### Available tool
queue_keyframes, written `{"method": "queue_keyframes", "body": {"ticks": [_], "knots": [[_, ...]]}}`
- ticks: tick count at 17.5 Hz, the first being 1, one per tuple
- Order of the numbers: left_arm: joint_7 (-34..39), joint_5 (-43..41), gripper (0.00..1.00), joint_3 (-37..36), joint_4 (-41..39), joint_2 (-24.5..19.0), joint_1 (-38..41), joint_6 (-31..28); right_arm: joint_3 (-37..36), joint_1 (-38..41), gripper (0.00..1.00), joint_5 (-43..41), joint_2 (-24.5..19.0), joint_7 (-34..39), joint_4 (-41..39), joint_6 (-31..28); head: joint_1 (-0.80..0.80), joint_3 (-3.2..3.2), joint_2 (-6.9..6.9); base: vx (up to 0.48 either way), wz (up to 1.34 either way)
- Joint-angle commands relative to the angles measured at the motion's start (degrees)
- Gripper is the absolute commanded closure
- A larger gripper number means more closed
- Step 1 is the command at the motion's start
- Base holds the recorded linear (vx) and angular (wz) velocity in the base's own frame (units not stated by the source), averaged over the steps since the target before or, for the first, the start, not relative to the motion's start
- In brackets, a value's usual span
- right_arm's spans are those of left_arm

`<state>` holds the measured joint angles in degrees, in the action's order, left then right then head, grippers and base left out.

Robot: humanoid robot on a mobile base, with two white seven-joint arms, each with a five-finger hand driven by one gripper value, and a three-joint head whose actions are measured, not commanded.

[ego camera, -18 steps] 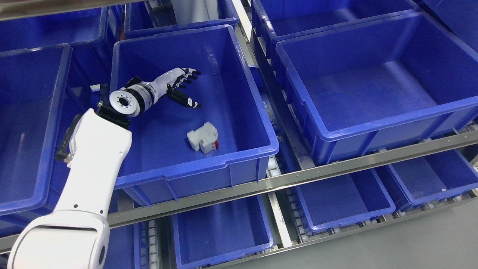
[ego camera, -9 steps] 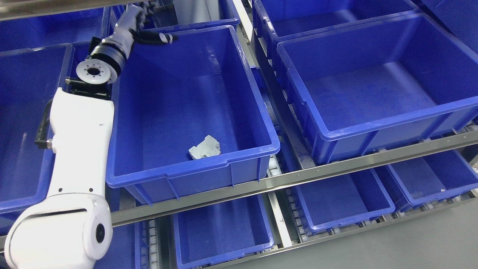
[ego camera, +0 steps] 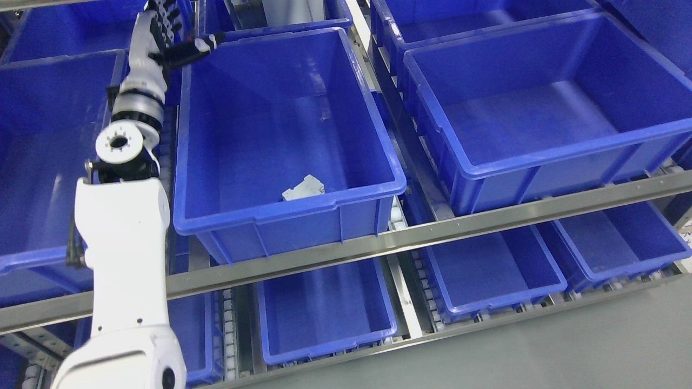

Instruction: Place circuit breaker on shelf

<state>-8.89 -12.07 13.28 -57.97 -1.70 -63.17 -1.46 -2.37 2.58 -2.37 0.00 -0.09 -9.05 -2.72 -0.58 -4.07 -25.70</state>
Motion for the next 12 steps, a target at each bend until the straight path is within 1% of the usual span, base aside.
{"method": "queue_keyframes", "body": {"ticks": [1,2,4,5,8,12], "knots": [[0.19,2.4,0.0,-8.69,-35.25,0.7,24.09,0.67,0.0,-0.03,0.0,0.0,1.0,-0.08,0.0,0.0,0.0,0.0,0.0,-0.208,-0.03],[0.37,2.49,0.0,-9.32,-37.29,0.7,26.93,1.19,0.0,-0.03,0.0,0.0,1.0,-0.08,0.0,0.0,0.0,0.0,0.0,-0.208,-0.03],[0.28,2.49,0.0,-9.5,-37.75,0.7,29.41,5.92,0.0,0.06,0.0,0.0,1.0,-0.08,0.0,0.0,0.0,0.0,0.0,-0.225,-0.1],[0.37,2.49,0.0,-9.15,-37.75,0.7,30.2,7.16,0.0,0.06,0.0,0.0,1.0,-0.08,0.0,0.0,0.0,0.0,0.0,-0.226,-0.15],[0.37,2.67,0.0,-6.61,-37.75,0.7,30.56,7.35,0.0,-0.03,0.0,0.0,1.0,-0.08,0.0,0.0,0.0,0.0,0.0,-0.214,-0.11],[0.37,2.93,0.0,-5.9,-37.66,0.7,31.09,7.52,0.0,0.06,0.0,0.0,1.0,-0.08,0.0,0.0,0.0,0.0,0.0,-0.147,-0.02]]}}
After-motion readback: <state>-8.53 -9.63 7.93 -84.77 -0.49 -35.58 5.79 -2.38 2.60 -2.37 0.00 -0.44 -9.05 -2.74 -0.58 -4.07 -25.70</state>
